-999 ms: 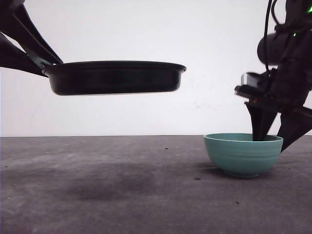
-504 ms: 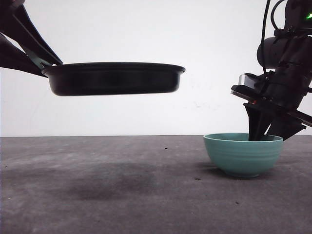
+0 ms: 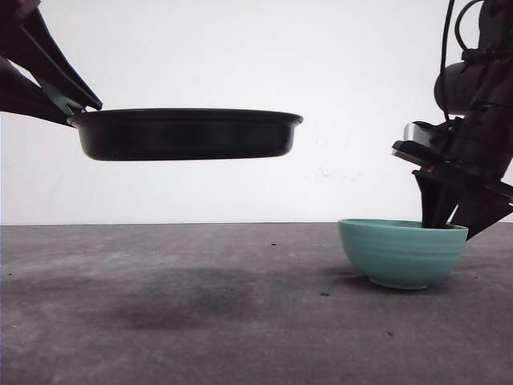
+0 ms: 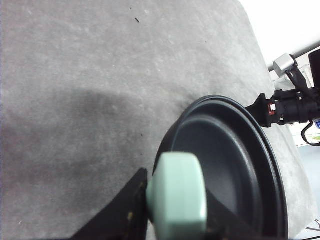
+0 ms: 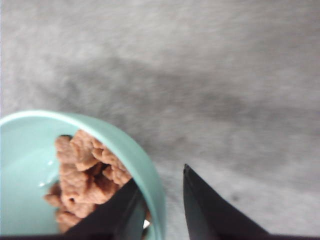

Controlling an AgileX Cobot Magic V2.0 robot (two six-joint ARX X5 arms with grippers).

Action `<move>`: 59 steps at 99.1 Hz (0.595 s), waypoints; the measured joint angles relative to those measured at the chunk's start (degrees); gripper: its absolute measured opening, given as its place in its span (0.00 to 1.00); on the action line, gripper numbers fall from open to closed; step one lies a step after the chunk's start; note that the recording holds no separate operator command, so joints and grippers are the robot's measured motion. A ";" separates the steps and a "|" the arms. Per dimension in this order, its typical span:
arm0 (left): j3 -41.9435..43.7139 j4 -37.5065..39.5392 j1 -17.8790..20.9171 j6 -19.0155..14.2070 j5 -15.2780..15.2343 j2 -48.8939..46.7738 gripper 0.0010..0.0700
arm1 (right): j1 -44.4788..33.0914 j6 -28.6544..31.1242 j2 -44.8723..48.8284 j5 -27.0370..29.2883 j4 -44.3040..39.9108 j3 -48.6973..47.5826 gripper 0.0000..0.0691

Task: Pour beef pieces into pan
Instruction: 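Lower the right gripper into the green bowl and grip its rim, then lift the green bowl with the right gripper above the pan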

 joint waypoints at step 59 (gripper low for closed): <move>0.00 -0.07 0.00 0.15 -0.57 0.00 0.07 | 1.86 -0.15 -0.15 -4.39 2.60 0.00 0.02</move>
